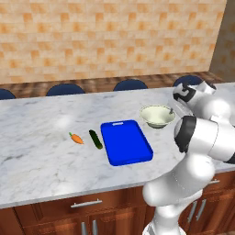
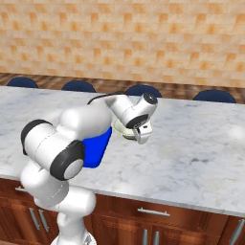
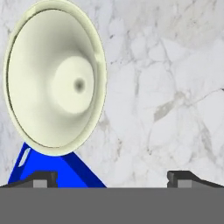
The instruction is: Place the two vegetables and bowl onto the tray for setting up a vegetable dip station.
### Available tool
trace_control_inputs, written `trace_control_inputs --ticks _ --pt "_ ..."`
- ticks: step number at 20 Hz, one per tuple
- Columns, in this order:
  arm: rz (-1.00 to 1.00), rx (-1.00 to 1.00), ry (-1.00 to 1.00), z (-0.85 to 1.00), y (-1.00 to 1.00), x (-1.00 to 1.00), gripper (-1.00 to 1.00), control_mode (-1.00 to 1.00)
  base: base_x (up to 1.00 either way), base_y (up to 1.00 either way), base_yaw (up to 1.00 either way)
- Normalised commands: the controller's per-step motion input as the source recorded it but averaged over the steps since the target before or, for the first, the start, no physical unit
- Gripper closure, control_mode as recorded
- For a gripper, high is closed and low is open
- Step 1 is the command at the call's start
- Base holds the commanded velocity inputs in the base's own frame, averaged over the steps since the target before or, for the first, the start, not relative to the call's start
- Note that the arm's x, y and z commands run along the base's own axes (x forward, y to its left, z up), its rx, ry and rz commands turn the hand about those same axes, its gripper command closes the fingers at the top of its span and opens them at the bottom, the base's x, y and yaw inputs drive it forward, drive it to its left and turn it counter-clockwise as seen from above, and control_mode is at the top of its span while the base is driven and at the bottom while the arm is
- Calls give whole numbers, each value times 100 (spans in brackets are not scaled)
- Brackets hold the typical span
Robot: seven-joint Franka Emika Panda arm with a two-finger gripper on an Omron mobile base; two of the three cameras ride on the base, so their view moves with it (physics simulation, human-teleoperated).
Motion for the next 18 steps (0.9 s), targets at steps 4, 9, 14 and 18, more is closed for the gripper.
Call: trace_control_inputs --ticks 4,9,14,18 --pt "0 2 2 -20 -1 29 -100 -100 0 0 0" --pt "0 0 2 -19 -6 32 -100 -100 0 0 0" --pt "0 0 1 -23 -5 29 -100 -100 0 0 0" --pt "0 0 0 -24 -6 29 -100 -100 0 0 0"
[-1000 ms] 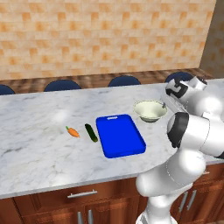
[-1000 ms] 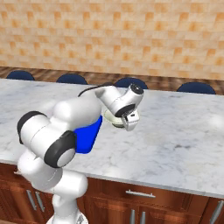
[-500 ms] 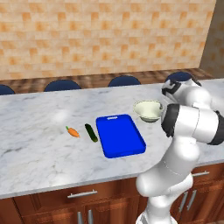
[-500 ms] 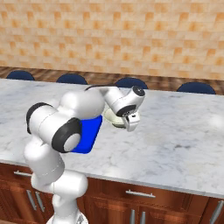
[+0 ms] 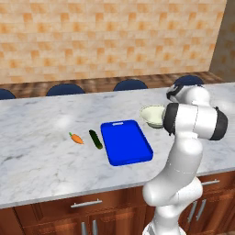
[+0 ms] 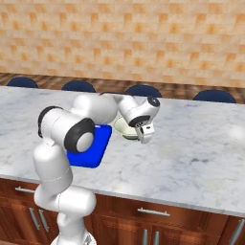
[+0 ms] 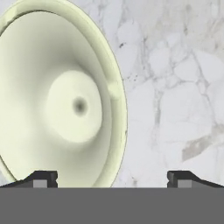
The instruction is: Place the two vegetables and bowl onto the tray for setting up a vegetable dip station.
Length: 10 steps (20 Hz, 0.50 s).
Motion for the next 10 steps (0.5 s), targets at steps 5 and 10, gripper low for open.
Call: trace_control_inputs --ticks 5,10 --pt "0 0 0 -24 -5 29 -100 -100 0 0 0" --pt "0 0 0 -21 -5 27 -100 -100 0 0 0"
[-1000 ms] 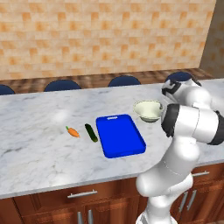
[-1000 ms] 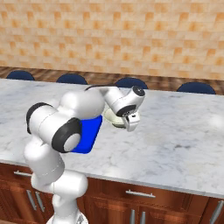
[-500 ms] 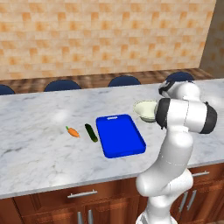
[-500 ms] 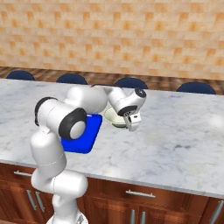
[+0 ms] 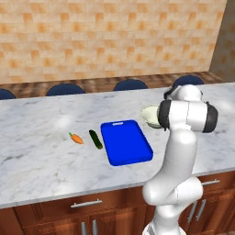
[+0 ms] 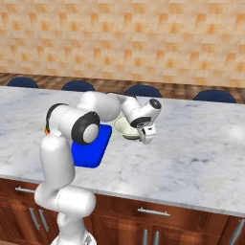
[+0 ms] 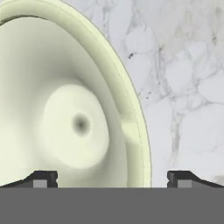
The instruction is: Place the two vegetables and bowl onto the tray for setting up a vegetable dip station.
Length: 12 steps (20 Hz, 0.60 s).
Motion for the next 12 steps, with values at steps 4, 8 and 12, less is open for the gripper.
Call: trace_control_inputs --ticks 4,8,12 --pt "0 0 0 -20 -5 26 -100 -100 0 0 0" --pt "0 0 0 -18 -7 27 -100 -100 0 0 0" --pt "0 1 0 -17 -5 11 100 -100 0 0 0"
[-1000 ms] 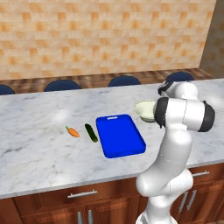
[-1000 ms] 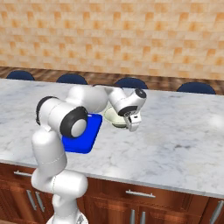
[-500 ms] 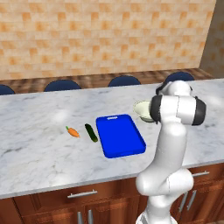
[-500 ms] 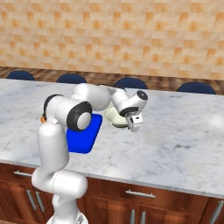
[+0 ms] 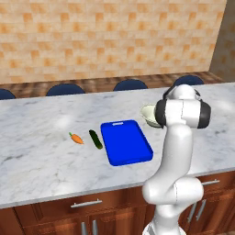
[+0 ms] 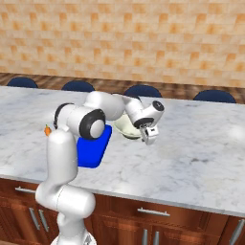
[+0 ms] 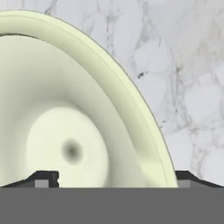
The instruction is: Place the two vegetables and bowl onto the tray for setting up a vegetable dip station.
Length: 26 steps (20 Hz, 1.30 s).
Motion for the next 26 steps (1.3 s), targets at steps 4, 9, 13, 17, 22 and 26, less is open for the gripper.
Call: trace_control_inputs --ticks 4,9,13,17,22,26 --pt "0 2 0 -8 0 5 100 -100 0 0 0" --pt "0 4 0 0 0 0 100 -100 0 0 0" --pt "1 3 0 10 0 0 100 -100 0 0 0" --pt "8 1 -5 25 0 0 100 -100 0 0 0" --pt "14 0 -12 29 2 -3 100 -100 0 0 0" --pt "14 0 -25 30 5 -7 100 -100 0 0 0"
